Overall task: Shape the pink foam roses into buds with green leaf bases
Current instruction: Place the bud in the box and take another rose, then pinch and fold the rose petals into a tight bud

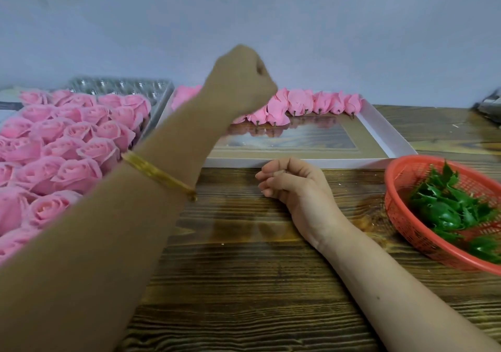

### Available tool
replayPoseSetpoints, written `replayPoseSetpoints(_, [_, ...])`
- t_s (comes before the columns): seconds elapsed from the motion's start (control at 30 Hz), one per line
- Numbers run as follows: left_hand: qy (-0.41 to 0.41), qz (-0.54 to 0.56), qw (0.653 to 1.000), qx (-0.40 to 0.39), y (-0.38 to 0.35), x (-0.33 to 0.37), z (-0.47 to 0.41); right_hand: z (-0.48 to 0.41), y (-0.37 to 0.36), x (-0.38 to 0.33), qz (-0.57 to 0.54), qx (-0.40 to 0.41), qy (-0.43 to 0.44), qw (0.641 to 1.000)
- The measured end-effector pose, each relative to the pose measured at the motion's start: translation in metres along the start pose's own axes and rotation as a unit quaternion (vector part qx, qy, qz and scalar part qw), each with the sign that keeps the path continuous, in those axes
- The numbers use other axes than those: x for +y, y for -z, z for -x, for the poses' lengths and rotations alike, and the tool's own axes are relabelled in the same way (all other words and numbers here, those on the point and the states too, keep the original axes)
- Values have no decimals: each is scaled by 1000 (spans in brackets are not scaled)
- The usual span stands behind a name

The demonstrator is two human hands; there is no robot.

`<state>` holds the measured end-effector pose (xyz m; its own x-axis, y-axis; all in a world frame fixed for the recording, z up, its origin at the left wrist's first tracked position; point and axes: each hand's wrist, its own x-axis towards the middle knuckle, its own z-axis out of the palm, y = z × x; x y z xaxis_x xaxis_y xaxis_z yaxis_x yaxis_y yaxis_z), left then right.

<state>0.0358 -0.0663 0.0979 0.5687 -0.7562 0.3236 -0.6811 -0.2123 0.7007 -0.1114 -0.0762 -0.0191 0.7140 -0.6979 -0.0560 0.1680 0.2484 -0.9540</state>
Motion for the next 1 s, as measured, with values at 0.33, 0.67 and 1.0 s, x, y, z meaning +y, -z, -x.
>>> replayPoseSetpoints(0.33, [46, 48, 996, 65, -45, -66, 72, 1, -5, -4, -17, 34, 4, 999])
replayPoseSetpoints(0.67, [7, 73, 987, 145, -55, -79, 84, -4, -6, -21, -42, 103, 39, 993])
replayPoseSetpoints(1.0, [-4, 90, 983, 161, -58, -80, 86, -50, -2, -57, 71, 169, 25, 983])
